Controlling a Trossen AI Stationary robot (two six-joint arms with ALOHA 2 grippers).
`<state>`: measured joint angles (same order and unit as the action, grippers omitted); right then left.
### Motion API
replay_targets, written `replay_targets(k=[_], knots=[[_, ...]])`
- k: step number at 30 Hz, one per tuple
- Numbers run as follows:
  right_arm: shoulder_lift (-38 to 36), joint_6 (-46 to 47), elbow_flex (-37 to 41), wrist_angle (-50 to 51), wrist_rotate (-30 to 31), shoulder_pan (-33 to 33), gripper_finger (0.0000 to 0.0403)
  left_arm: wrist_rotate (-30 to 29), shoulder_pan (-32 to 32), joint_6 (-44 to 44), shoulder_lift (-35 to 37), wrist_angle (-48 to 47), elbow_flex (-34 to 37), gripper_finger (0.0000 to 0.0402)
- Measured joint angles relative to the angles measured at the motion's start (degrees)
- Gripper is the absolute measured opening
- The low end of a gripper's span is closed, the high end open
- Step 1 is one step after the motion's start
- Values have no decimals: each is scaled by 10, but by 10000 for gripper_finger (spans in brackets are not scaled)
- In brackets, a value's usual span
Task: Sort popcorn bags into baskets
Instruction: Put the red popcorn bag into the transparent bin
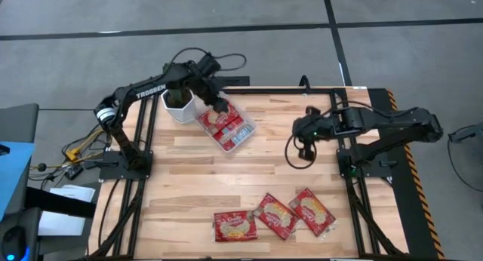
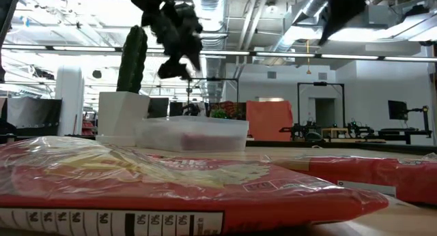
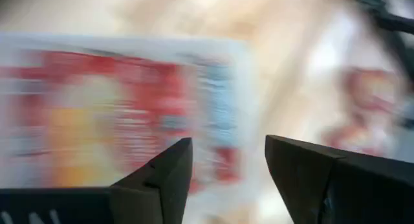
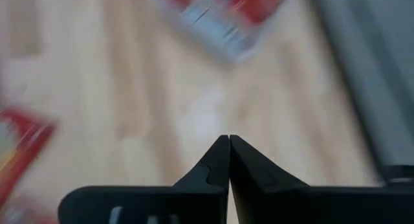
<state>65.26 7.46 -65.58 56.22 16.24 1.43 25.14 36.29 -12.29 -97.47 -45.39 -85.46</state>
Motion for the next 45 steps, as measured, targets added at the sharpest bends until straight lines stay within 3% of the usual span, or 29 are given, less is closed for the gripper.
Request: replay_targets(k=[3,6,12,17,25,33,39,45], knots=[[-14,10,58,-10,-63,11,22,42,-51,-34,0,-4,-6,171],[-28,17,129,-58,-96,31,12,43,-119,-52,0,-6,-6,164],[-56,120,262,-204,-159,81,10,-44,-276,-115,-1,18,-6,159],[-49,221,312,-330,-153,167,10,-89,-376,-161,-1,64,2,159],[88,323,312,-519,-98,284,10,-115,-489,-295,-1,268,137,159],[258,399,226,-520,-90,360,10,-264,-549,-442,-1,545,292,159],[323,420,166,-518,-96,388,12,-297,-563,-503,-1,569,335,177],[341,345,155,-534,-83,351,12,-338,-572,-540,-1,566,350,221]])
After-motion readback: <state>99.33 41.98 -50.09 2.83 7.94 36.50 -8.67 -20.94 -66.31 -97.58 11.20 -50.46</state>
